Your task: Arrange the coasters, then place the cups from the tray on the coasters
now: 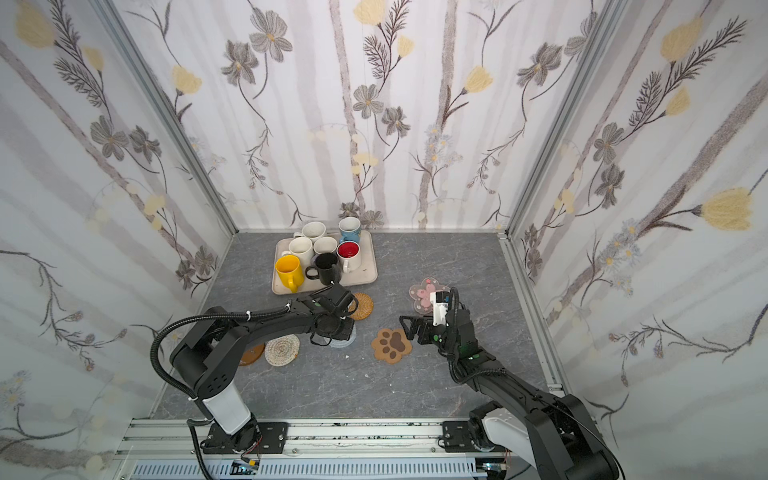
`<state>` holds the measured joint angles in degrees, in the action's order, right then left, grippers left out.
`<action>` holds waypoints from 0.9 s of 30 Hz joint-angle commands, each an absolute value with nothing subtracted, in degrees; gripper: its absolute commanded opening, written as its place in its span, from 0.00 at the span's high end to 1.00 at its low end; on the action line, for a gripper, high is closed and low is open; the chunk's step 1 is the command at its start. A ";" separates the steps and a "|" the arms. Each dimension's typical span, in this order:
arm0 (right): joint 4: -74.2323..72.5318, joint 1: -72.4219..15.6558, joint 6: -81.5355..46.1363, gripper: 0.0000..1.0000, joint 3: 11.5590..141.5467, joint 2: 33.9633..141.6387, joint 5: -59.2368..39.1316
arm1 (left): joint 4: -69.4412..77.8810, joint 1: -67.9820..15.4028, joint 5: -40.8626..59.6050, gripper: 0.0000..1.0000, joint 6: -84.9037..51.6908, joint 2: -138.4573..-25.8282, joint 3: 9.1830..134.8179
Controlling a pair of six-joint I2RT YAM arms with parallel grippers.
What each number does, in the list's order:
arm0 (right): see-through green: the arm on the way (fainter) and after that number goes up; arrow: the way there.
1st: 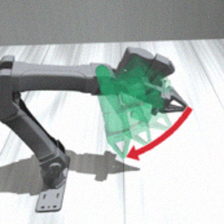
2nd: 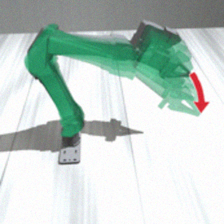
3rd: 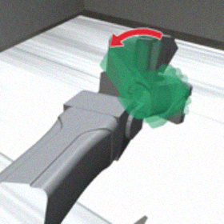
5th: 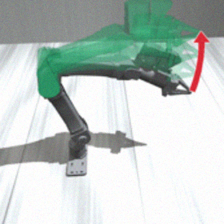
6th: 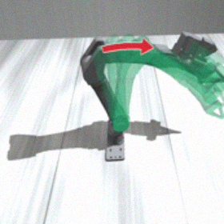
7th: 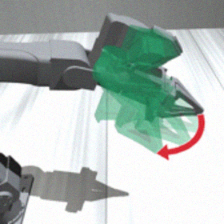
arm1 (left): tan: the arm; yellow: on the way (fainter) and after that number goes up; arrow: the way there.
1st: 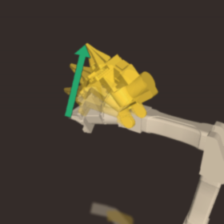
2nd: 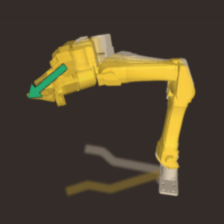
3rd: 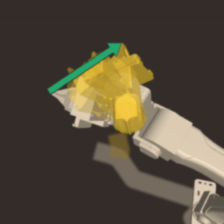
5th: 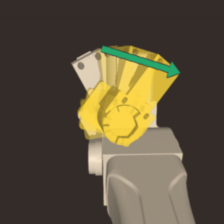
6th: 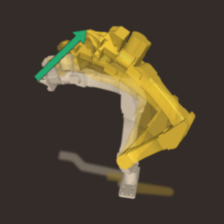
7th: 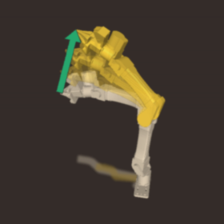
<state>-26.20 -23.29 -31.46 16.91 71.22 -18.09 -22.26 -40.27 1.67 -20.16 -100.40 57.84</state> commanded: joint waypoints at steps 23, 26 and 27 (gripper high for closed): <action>-29.08 -23.27 -30.88 0.00 16.53 69.54 -18.28 | -21.72 -40.23 0.29 0.93 -26.59 -90.04 43.10; -29.00 -23.24 -30.91 0.00 16.61 69.18 -18.37 | -21.62 -40.21 -0.41 0.93 -27.64 -88.16 41.37; -28.84 -23.25 -30.84 0.00 16.57 69.11 -18.39 | -21.70 -40.12 -0.85 0.93 -27.93 -87.75 40.95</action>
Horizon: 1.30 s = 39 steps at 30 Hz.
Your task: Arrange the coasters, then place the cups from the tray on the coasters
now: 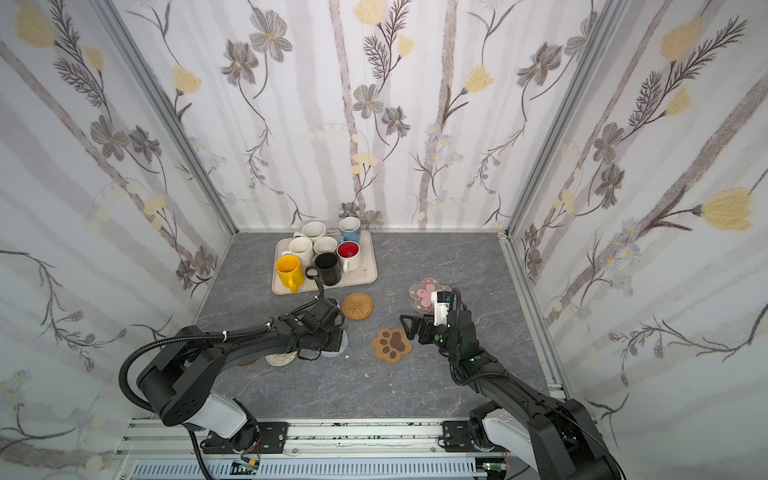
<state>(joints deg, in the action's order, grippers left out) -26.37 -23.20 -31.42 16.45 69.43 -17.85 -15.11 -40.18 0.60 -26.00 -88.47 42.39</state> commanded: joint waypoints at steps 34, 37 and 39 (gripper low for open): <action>-8.56 -29.83 -25.26 0.24 29.85 72.07 -4.35 | -22.06 -32.70 -4.26 0.00 -26.97 -64.79 49.98; -6.28 -31.03 -24.46 0.24 32.88 73.72 -2.82 | -21.97 -32.08 -7.28 0.00 -26.99 -63.28 52.04; -5.28 -31.52 -24.26 0.28 35.28 75.68 -2.23 | -21.59 -31.99 -10.77 0.00 -28.75 -62.25 52.47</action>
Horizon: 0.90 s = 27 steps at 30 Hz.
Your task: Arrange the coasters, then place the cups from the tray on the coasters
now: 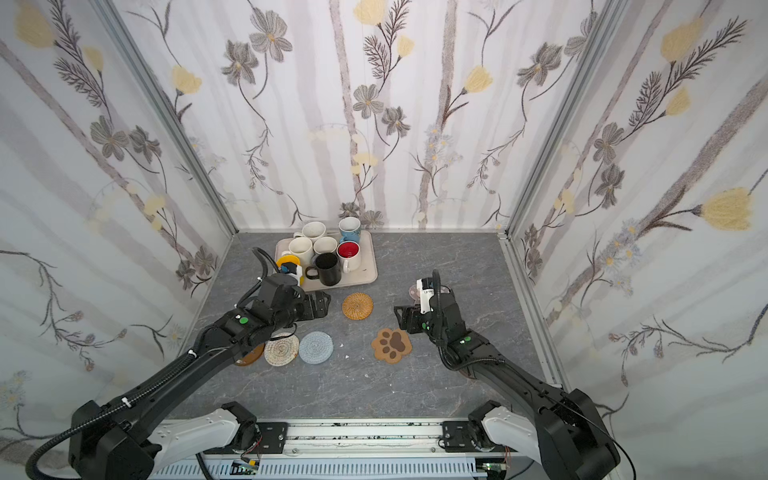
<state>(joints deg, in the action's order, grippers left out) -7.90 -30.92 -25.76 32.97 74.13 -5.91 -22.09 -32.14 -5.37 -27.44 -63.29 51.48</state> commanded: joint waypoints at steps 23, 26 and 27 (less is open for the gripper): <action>3.84 -36.31 -22.87 0.67 64.53 109.83 -5.82 | -8.78 -31.21 -15.45 0.00 -35.72 -46.35 35.51; 5.15 -36.30 -23.16 0.71 67.42 113.18 -6.70 | -7.34 -31.13 -15.38 0.00 -36.19 -44.78 34.27; 5.69 -36.30 -23.11 0.72 68.41 114.24 -6.67 | -6.83 -31.11 -15.38 0.00 -36.37 -44.45 33.62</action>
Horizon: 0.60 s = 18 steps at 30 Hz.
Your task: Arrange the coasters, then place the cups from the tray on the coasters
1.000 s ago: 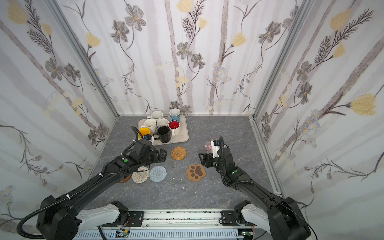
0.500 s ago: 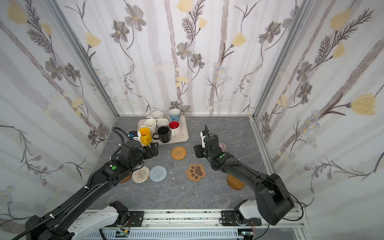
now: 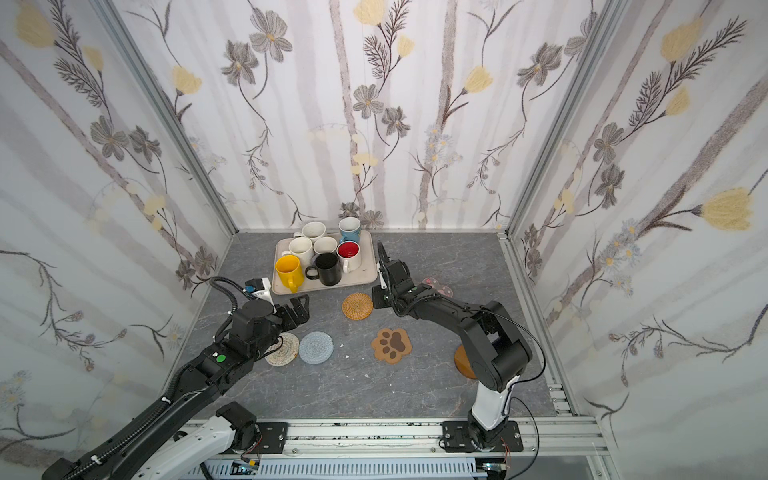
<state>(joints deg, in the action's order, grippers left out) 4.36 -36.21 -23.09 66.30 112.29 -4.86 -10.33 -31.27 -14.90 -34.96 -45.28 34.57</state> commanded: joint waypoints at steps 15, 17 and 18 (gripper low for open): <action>9.57 -37.18 -23.74 0.78 78.20 124.23 -8.58 | -4.75 -30.07 -13.13 0.00 -36.65 -43.10 31.77; 9.84 -37.61 -23.73 0.78 78.95 124.96 -8.67 | -4.66 -29.98 -12.93 0.00 -36.65 -43.07 31.57; 9.85 -37.84 -23.69 0.79 79.21 125.15 -8.70 | -4.57 -29.97 -12.83 0.00 -36.65 -43.02 31.59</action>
